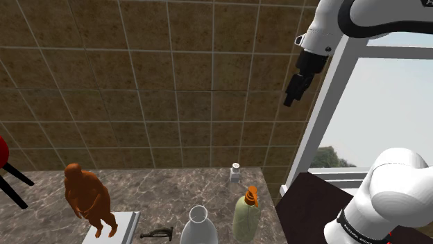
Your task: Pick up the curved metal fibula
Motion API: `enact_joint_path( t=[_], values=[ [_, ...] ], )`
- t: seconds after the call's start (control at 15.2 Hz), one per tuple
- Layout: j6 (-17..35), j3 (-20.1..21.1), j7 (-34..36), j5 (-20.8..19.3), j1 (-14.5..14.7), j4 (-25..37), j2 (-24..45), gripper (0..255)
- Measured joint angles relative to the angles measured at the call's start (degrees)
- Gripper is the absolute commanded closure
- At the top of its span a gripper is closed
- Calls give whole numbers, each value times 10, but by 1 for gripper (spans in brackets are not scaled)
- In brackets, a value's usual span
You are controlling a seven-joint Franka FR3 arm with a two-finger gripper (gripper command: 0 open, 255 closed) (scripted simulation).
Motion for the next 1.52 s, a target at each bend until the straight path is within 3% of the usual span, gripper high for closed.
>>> enact_joint_path(
  t=[0.26,0.86,1.52],
  values=[
    [28,15,2,9,12,-11,18,0],
    [160,79,10,38,61,-28,135,0],
    [283,153,28,39,104,13,301,0]
  ],
)
